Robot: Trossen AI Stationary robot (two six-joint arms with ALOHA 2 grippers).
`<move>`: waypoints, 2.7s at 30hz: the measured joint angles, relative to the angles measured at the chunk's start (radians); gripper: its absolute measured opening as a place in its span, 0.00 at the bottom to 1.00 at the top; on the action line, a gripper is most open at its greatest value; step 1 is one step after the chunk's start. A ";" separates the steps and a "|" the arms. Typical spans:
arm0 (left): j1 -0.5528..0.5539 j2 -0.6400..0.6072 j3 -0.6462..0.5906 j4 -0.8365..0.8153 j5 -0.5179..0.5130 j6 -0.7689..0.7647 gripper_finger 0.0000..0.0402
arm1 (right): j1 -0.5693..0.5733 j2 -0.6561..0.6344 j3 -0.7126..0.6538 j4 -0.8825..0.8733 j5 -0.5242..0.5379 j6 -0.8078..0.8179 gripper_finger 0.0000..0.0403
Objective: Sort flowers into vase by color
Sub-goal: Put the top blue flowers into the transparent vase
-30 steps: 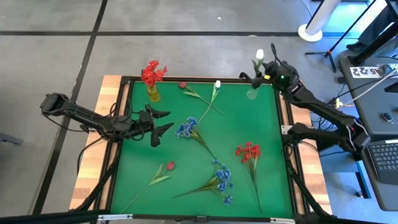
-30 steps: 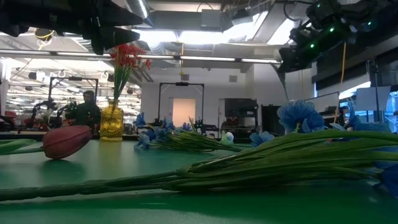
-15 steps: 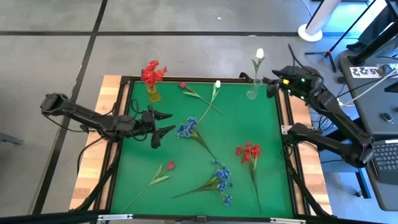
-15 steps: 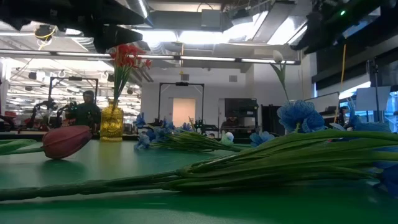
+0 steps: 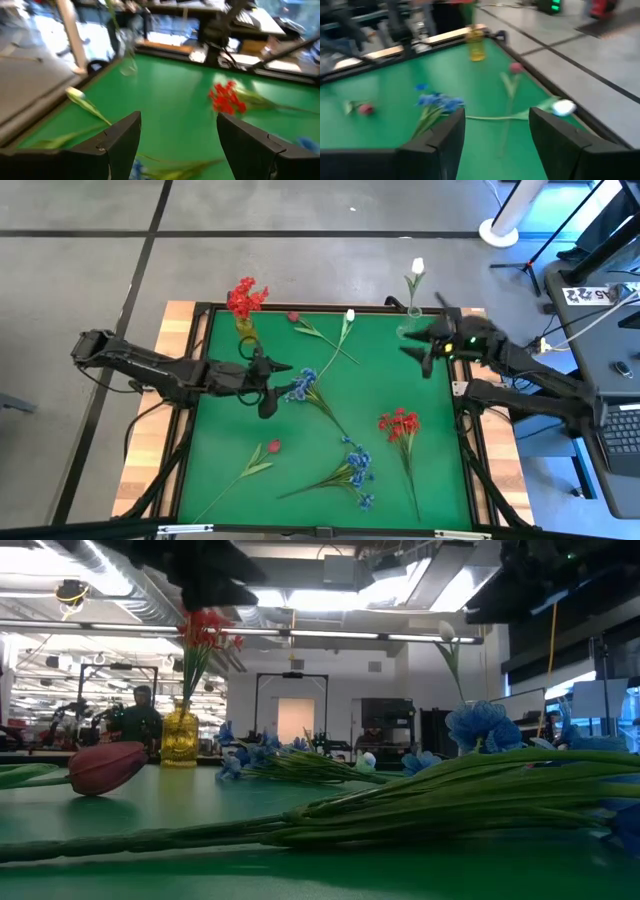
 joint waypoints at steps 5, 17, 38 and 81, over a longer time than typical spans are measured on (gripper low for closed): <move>0.021 0.075 0.000 0.013 0.056 -0.045 0.63 | 0.233 0.078 -0.050 0.106 0.195 0.010 0.51; 0.010 0.109 0.000 0.014 0.110 -0.080 0.63 | 0.566 0.471 0.000 0.278 0.350 0.084 0.51; -0.064 -0.164 0.107 -0.470 0.064 -0.072 0.63 | 0.570 0.958 0.359 0.074 0.385 0.182 0.51; -0.115 -0.177 0.106 -0.474 0.000 -0.097 0.63 | 0.567 1.309 0.388 0.347 0.234 0.327 0.42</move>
